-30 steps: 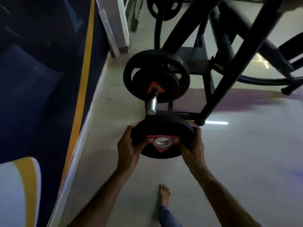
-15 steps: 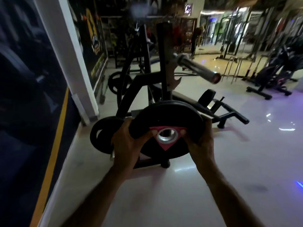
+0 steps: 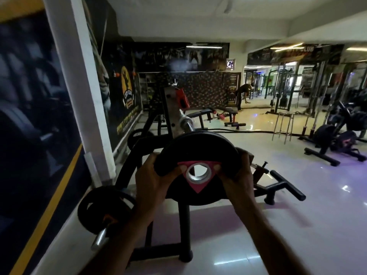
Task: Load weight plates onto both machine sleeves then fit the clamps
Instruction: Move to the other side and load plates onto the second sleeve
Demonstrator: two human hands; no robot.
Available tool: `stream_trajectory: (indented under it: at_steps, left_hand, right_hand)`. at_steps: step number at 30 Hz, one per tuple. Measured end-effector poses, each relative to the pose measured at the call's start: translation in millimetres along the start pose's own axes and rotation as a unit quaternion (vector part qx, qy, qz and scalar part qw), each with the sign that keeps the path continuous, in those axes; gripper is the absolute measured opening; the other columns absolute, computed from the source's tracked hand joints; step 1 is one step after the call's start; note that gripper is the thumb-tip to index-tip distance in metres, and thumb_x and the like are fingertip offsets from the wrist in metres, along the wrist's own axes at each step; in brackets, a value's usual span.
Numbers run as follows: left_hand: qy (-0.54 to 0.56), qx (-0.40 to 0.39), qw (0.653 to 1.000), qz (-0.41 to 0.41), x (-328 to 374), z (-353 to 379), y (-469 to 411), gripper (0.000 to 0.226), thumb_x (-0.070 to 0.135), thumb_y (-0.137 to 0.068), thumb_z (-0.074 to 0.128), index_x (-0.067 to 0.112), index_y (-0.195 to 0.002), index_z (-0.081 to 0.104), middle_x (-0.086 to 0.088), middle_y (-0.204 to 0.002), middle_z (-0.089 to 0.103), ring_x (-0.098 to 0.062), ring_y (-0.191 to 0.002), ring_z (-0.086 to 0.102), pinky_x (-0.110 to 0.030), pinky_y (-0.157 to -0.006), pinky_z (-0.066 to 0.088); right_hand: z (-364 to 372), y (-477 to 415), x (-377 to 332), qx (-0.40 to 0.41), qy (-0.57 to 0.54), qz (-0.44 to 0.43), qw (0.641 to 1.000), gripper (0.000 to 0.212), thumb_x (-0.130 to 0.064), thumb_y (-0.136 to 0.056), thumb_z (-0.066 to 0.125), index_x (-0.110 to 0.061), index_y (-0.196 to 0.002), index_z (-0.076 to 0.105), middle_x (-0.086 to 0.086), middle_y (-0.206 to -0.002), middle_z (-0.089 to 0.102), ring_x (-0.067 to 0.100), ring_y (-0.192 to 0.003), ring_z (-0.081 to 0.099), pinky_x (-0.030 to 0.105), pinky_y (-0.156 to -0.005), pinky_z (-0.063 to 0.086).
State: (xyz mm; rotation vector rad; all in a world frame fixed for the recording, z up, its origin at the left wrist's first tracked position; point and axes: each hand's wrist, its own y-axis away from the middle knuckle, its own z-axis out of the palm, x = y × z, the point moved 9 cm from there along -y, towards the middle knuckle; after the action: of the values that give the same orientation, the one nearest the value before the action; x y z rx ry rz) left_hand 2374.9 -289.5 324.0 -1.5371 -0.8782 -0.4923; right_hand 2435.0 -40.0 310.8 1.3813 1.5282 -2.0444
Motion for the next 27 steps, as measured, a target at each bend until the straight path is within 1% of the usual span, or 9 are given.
stream_trajectory:
  at_steps: [2, 4, 7, 9, 14, 18, 20, 25, 27]
  left_hand:
    - [-0.017, 0.007, 1.000, -0.002, 0.3, 14.1, -12.7, 0.056, 0.054, -0.068, 0.086, 0.025, -0.111, 0.066, 0.023, -0.094, 0.069, 0.018, -0.090, 0.062, -0.004, -0.073, 0.047]
    - [-0.035, 0.011, 0.999, -0.007, -2.7, 25.6, -25.2, 0.057, 0.056, -0.067, 0.085, 0.023, -0.111, 0.067, 0.022, -0.094, 0.069, 0.020, -0.088, 0.061, -0.003, -0.072, 0.045]
    - [-0.043, 0.025, 0.999, -0.022, -11.8, 36.9, -40.2, 0.066, 0.069, -0.061, 0.080, 0.025, -0.107, 0.066, 0.017, -0.095, 0.071, 0.018, -0.088, 0.062, -0.004, -0.071, 0.046]
    - [-0.043, 0.034, 0.998, -0.031, -17.2, 41.4, -47.7, 0.065, 0.069, -0.060, 0.081, 0.026, -0.105, 0.065, 0.018, -0.093, 0.070, 0.020, -0.087, 0.060, -0.003, -0.071, 0.045]
    - [-0.052, 0.035, 0.998, -0.023, -29.9, 51.3, -59.8, 0.061, 0.067, -0.061, 0.081, 0.028, -0.106, 0.065, 0.021, -0.092, 0.069, 0.021, -0.088, 0.061, -0.004, -0.073, 0.048]
    - [-0.041, 0.023, 0.999, -0.013, -46.1, 62.1, -80.3, 0.056, 0.051, -0.066, 0.090, 0.020, -0.107, 0.069, 0.015, -0.097, 0.072, 0.014, -0.091, 0.064, -0.006, -0.073, 0.048]
    - [-0.033, 0.016, 0.999, -0.013, -49.9, 66.0, -88.5, 0.055, 0.045, -0.068, 0.089, 0.017, -0.111, 0.069, 0.012, -0.101, 0.073, 0.012, -0.092, 0.065, -0.006, -0.074, 0.048]
    - [-0.052, -0.024, 0.998, 0.019, -57.4, 89.2, -134.8, 0.082, 0.071, -0.063, 0.076, 0.022, -0.128, 0.063, 0.022, -0.109, 0.067, 0.018, -0.097, 0.059, 0.001, -0.082, 0.041]
    - [-0.062, -0.031, 0.997, 0.018, -64.6, 99.1, -153.0, 0.090, 0.071, -0.061, 0.073, 0.019, -0.133, 0.062, 0.015, -0.113, 0.067, 0.008, -0.099, 0.060, 0.002, -0.084, 0.039]
  right_hand:
    - [0.1, -22.3, 12.3, -0.024, -0.005, 0.016, 1.000, 0.054, -0.004, -0.087, 0.075, -0.021, -0.129, 0.046, -0.005, -0.114, 0.062, 0.013, -0.108, 0.065, 0.049, -0.085, 0.062]
    - [2.3, -41.0, 25.4, -0.041, -0.014, 0.024, 0.999, 0.053, -0.001, -0.088, 0.074, -0.020, -0.129, 0.045, -0.003, -0.115, 0.062, 0.016, -0.108, 0.066, 0.050, -0.083, 0.063]
    - [6.7, -62.3, 39.3, -0.049, -0.015, 0.027, 0.998, 0.053, -0.002, -0.089, 0.074, -0.019, -0.129, 0.045, -0.001, -0.115, 0.064, 0.020, -0.108, 0.069, 0.042, -0.078, 0.065]
    - [11.1, -73.5, 47.9, -0.056, -0.016, 0.027, 0.998, 0.051, -0.004, -0.089, 0.075, -0.019, -0.128, 0.045, -0.001, -0.115, 0.064, 0.020, -0.107, 0.070, 0.035, -0.075, 0.065]
    - [15.3, -87.5, 69.3, -0.054, -0.022, 0.036, 0.998, 0.052, -0.017, -0.082, 0.075, -0.027, -0.124, 0.047, 0.003, -0.115, 0.065, 0.023, -0.106, 0.070, 0.048, -0.076, 0.064]
    - [23.8, -101.4, 85.0, -0.054, -0.016, 0.038, 0.998, 0.052, 0.000, -0.088, 0.072, -0.024, -0.126, 0.045, 0.001, -0.115, 0.064, 0.021, -0.107, 0.069, 0.039, -0.076, 0.065]
    - [28.1, -107.7, 91.9, -0.059, -0.008, 0.047, 0.997, 0.050, 0.001, -0.089, 0.071, -0.021, -0.126, 0.045, 0.003, -0.116, 0.063, 0.024, -0.109, 0.068, 0.043, -0.078, 0.065]
    - [46.3, -154.2, 109.5, -0.045, 0.093, 0.018, 0.994, 0.059, -0.010, -0.080, 0.077, -0.023, -0.128, 0.044, 0.005, -0.122, 0.057, 0.024, -0.114, 0.061, 0.052, -0.085, 0.061]
    - [59.8, -175.3, 116.0, -0.066, 0.108, 0.003, 0.992, 0.064, -0.011, -0.078, 0.071, -0.025, -0.134, 0.043, 0.005, -0.127, 0.058, 0.025, -0.118, 0.060, 0.053, -0.087, 0.060]
